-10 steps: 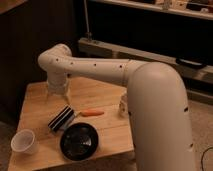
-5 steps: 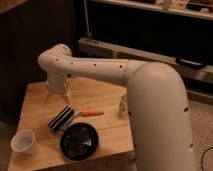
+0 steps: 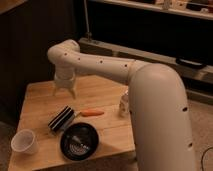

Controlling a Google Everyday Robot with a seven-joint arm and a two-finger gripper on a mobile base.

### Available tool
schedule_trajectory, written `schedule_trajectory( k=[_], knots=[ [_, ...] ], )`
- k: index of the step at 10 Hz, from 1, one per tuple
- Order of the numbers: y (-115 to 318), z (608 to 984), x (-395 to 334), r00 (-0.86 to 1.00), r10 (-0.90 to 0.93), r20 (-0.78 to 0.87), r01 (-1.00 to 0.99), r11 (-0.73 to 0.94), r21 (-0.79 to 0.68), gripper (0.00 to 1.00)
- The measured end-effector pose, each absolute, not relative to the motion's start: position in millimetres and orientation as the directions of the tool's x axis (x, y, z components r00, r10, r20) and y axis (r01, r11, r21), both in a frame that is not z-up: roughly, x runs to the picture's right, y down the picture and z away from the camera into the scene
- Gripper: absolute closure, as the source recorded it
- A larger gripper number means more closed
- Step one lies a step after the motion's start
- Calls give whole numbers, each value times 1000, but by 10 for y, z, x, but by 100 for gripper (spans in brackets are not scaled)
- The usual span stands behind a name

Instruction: Move the arm in a circular motion

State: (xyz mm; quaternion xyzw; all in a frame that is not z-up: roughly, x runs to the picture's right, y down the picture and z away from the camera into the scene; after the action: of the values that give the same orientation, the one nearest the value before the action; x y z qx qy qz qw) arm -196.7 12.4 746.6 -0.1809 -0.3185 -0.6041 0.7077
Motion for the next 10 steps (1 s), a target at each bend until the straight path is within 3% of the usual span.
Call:
schedule_trajectory(
  k=[4, 7, 10],
  knots=[
    [-195, 7690, -789, 192, -732, 654, 958, 285, 38, 34],
    [-38, 7452, -30, 278, -723, 633, 942, 334, -33, 34],
    [336, 7062, 219, 300, -723, 622, 938, 344, -53, 34]
  ],
)
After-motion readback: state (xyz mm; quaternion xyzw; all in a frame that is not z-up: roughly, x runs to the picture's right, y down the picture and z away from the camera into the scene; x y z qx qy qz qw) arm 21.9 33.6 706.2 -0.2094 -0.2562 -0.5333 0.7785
